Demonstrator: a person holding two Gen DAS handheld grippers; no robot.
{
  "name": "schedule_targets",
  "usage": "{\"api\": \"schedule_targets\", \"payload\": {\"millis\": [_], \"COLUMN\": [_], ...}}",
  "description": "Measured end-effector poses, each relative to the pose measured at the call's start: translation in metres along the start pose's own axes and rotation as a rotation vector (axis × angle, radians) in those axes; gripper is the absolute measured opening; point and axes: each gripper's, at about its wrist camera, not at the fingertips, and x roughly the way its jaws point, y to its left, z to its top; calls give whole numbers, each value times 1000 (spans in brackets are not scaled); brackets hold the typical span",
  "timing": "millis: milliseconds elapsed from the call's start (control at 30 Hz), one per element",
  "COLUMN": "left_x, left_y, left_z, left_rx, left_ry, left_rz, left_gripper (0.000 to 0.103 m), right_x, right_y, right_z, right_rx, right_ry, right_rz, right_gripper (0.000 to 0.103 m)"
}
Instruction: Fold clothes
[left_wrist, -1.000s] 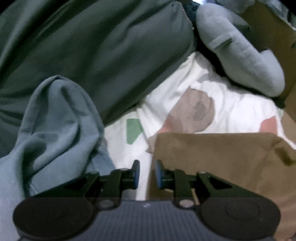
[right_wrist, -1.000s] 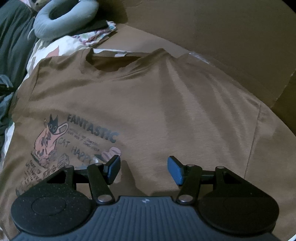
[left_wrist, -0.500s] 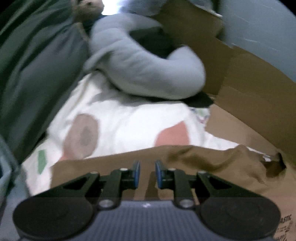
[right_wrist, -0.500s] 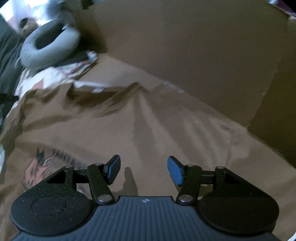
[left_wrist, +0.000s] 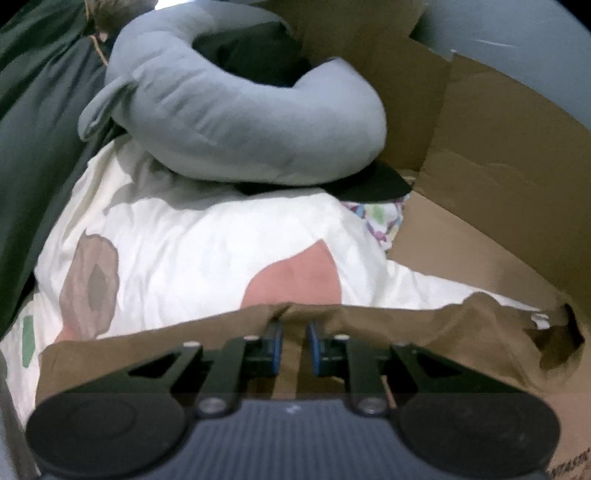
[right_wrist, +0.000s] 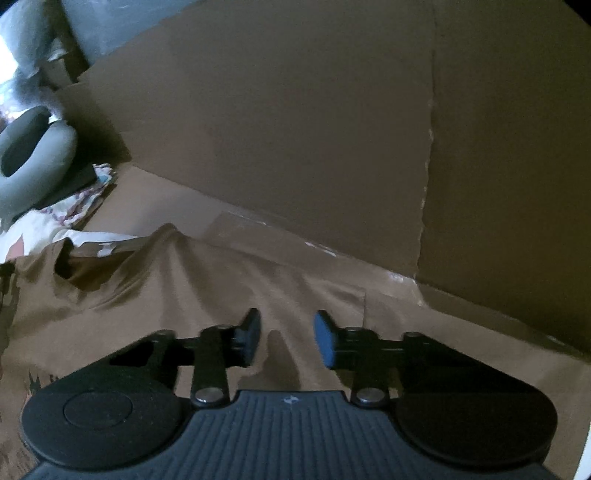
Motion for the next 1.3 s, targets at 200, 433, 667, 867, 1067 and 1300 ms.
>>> {"api": "schedule_targets", "payload": {"millis": [200,433,667,867,1067,1300], "left_x": [7,-7,-13,5,24,34], "left_y": [13,16,-15,-58,-79,-102], "left_z": [4,10,9,1,11,14], "left_rx": [-81,-159,-31,52,49,67], "left_ry": [6,-60,-41,0,13,48], "left_rz": [34,101,-46,-112,-106,-177], "left_gripper": [3,3,5,7,7,7], "right_x": [11,28,36,38,38,38], "right_y": [-13,-26,-34,-35,-40,-36], "right_z": [1,-5,-7,-8,-8,-9], "right_rx": [101,186,209,226,210,200], "right_ry": [-30,-7,-12,-19,-5,-20], "right_rz": [14,-35,-88,-105,-70,-79], "right_gripper": [32,26,9,6,6,6]}}
